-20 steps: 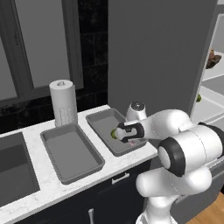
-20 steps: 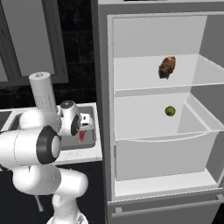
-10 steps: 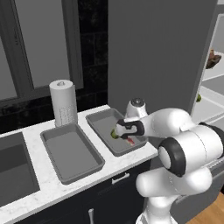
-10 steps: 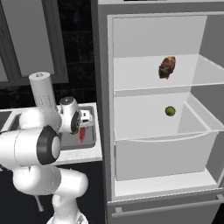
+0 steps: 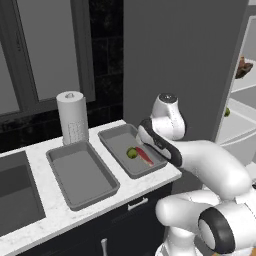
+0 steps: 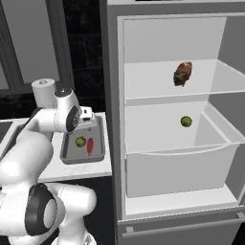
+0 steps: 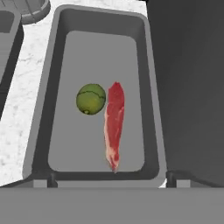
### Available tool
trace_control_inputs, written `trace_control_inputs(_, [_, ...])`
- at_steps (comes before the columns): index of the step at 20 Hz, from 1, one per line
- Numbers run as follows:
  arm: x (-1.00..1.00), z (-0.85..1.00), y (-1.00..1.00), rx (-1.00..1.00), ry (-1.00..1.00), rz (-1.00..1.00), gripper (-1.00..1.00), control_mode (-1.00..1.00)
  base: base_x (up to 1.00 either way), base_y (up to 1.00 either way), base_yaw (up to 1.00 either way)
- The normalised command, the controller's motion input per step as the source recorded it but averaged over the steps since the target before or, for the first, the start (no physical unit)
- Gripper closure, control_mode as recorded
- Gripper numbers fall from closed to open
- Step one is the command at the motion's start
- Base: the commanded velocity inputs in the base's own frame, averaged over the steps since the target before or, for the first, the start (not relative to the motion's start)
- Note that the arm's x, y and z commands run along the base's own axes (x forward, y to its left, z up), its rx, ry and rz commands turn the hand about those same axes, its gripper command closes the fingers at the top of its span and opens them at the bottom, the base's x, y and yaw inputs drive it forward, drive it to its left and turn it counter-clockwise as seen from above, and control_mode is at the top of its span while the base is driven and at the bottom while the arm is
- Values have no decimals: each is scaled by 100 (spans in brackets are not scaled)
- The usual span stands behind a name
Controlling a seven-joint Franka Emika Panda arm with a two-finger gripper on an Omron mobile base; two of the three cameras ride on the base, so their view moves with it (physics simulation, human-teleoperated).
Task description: Place one lime and one steak in each tupperware on the nearby counter, to pack two identical lunches.
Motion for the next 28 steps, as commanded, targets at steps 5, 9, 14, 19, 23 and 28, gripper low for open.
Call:
trace_control_inputs(5, [-100, 34, 2, 0, 15, 0, -100, -100, 0, 0, 0])
trace_control_inputs(9, [-100, 1, 5, 0, 15, 0, -100, -100, 0, 0, 0])
trace_control_inputs(14, [-100, 0, 0, 0, 5, 0, -100, -100, 0, 0, 0])
trace_control_inputs(19, [-99, 23, -12, 0, 5, 0, -100, -100, 0, 0, 0])
trace_control_inputs(23, [-67, 71, -27, 0, 0, -2, -100, -100, 0, 0, 0])
trace_control_inputs(28, [-54, 66, -24, 0, 0, -7, -100, -100, 0, 0, 0])
